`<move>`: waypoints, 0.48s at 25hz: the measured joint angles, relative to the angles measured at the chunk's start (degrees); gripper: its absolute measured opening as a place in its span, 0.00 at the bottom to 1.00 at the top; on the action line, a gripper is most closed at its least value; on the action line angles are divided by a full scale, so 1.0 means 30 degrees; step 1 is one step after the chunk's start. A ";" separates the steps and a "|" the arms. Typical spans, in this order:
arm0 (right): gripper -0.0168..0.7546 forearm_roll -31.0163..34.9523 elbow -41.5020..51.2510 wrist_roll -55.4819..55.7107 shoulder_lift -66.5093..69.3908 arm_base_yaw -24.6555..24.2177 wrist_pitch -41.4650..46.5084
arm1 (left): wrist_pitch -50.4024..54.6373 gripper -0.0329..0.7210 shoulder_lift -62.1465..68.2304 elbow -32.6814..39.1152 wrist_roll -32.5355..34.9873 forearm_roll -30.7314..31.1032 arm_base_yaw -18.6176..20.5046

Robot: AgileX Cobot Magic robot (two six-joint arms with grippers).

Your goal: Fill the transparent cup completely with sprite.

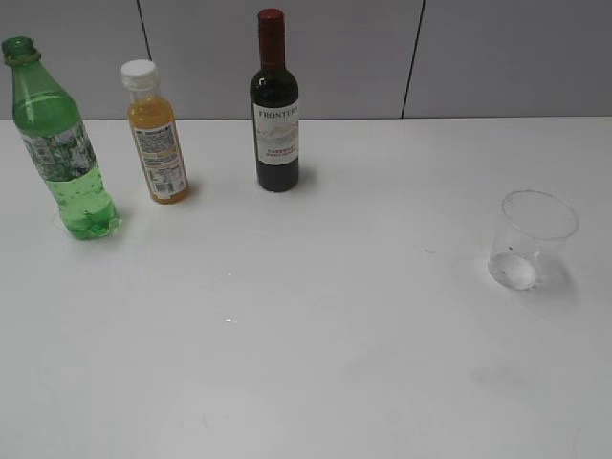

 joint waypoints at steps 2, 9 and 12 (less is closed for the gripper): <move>0.54 0.0000 0.0000 0.0000 0.0000 0.0000 0.0000 | 0.0000 0.76 0.0000 0.0000 0.0000 0.0000 0.0000; 0.54 0.0000 0.0000 0.0000 0.0000 0.0000 0.0000 | 0.0000 0.76 0.0000 0.0000 0.0000 0.0000 0.0000; 0.54 0.0000 0.0000 0.0000 0.0000 0.0000 0.0000 | 0.0000 0.76 0.0000 0.0000 0.0000 0.0000 0.0000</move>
